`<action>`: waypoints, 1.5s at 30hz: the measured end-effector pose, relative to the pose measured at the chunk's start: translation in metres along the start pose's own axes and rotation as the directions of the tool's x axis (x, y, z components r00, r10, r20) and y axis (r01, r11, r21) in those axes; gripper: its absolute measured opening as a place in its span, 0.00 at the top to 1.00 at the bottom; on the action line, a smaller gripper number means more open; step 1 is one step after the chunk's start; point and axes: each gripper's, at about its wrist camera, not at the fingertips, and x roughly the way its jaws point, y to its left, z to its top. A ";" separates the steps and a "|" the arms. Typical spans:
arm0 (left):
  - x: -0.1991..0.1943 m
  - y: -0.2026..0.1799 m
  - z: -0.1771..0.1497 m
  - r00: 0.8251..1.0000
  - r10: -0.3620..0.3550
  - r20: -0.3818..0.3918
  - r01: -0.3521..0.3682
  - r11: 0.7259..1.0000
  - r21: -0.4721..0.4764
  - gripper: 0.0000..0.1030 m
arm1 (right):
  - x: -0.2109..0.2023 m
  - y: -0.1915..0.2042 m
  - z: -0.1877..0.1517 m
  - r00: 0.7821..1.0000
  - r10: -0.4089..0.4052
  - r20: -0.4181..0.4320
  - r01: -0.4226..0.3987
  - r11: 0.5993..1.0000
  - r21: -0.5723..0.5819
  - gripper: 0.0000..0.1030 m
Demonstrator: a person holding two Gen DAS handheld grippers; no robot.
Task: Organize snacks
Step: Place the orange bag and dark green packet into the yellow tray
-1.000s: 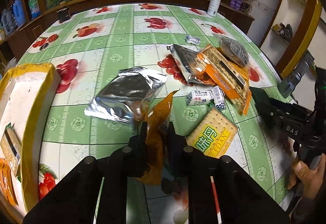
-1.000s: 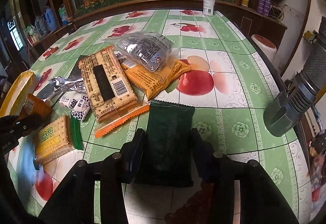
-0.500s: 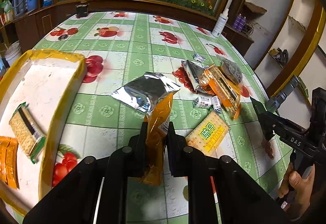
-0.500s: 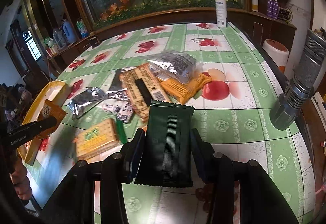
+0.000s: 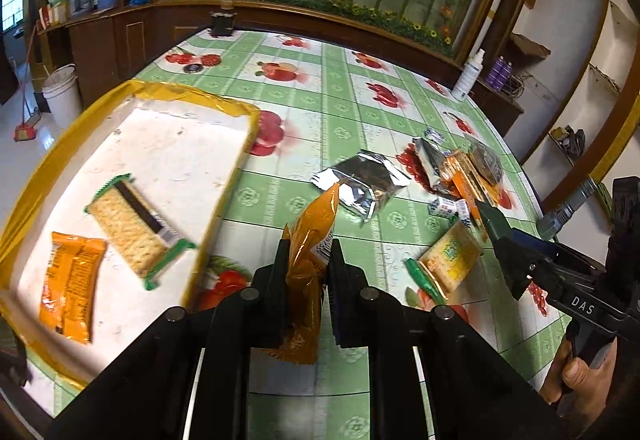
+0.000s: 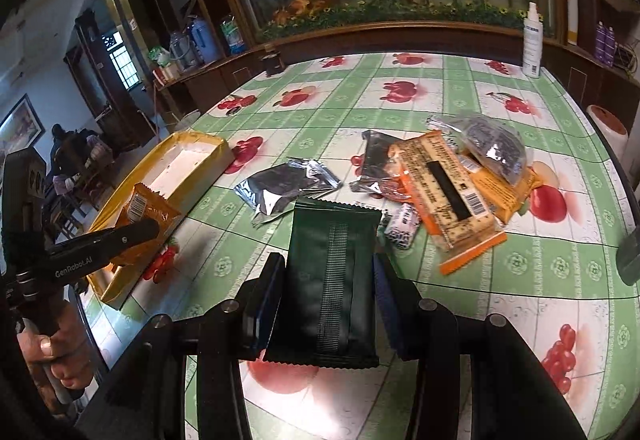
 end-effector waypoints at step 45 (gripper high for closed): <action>0.004 0.160 0.007 0.950 0.312 -0.011 -0.307 0.926 -0.220 0.86 | 0.186 0.225 0.059 0.933 0.282 -0.224 -0.329 0.921 -0.209 0.53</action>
